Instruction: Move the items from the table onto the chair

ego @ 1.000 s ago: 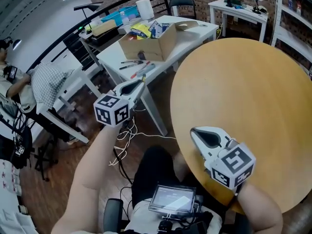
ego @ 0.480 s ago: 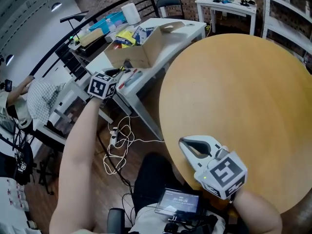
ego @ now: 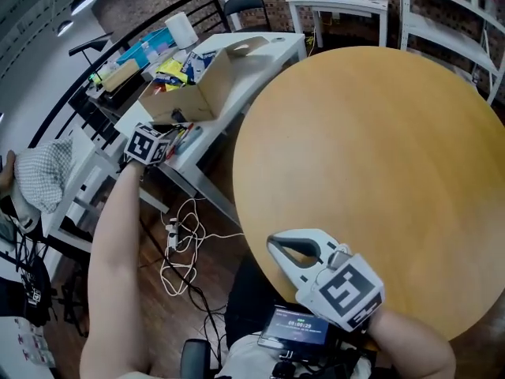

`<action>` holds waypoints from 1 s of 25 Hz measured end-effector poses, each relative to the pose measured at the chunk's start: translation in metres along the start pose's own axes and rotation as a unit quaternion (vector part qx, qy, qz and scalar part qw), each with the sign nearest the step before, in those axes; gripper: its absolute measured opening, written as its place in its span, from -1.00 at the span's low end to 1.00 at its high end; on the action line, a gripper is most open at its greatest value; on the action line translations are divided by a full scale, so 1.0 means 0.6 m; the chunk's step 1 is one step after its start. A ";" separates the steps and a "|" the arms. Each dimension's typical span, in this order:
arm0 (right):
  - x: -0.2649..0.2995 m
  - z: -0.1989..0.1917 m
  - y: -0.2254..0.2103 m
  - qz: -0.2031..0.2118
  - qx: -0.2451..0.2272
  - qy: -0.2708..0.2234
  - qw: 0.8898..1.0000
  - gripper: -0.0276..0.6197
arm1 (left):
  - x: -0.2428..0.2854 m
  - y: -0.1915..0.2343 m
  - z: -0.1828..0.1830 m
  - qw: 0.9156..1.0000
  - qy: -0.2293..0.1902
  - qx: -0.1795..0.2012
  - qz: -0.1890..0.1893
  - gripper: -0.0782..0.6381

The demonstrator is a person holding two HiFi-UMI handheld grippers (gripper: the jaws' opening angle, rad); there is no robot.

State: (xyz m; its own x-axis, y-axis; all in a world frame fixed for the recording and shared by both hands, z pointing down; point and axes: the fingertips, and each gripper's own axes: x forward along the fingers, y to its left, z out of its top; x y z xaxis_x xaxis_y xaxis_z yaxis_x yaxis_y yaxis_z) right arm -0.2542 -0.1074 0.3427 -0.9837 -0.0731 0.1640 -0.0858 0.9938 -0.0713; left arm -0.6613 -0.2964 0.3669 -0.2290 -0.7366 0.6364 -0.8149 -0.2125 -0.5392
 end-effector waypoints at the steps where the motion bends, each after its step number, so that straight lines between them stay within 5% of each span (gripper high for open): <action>1: -0.001 -0.001 0.000 0.000 -0.004 -0.001 1.000 -0.89 | -0.003 0.004 0.004 1.000 -0.006 0.003 0.007 -0.52; 5: -0.007 -0.002 -0.001 -0.001 -0.012 -0.005 1.000 -0.89 | -0.051 0.016 0.068 0.995 -0.079 0.001 0.054 -0.50; 8: -0.005 -0.002 -0.003 -0.004 -0.008 -0.004 1.000 -0.89 | -0.119 -0.030 0.144 0.981 -0.180 -0.040 0.052 -0.50; 13: 0.008 -0.010 -0.007 -0.002 -0.008 -0.003 1.000 -0.89 | -0.228 -0.232 0.210 0.940 -0.324 -0.100 -0.051 -0.78; 19: -0.015 -0.012 -0.022 -0.014 -0.005 -0.001 1.000 -0.89 | -0.311 -0.415 0.259 0.875 -0.393 -0.222 -0.176 -0.78; 25: -0.125 -0.027 -0.082 -0.099 0.011 -0.007 0.995 -0.90 | -0.355 -0.563 0.337 0.858 -0.407 -0.178 -0.259 -0.78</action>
State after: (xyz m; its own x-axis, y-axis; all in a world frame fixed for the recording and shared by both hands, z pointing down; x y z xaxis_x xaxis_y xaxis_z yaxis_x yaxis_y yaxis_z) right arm -0.1736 -0.1492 0.3499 -0.9493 -0.2683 0.1638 -0.2811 0.9578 -0.0598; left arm -0.2297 -0.1976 0.3018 0.5427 -0.8374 0.0653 -0.8389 -0.5442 -0.0064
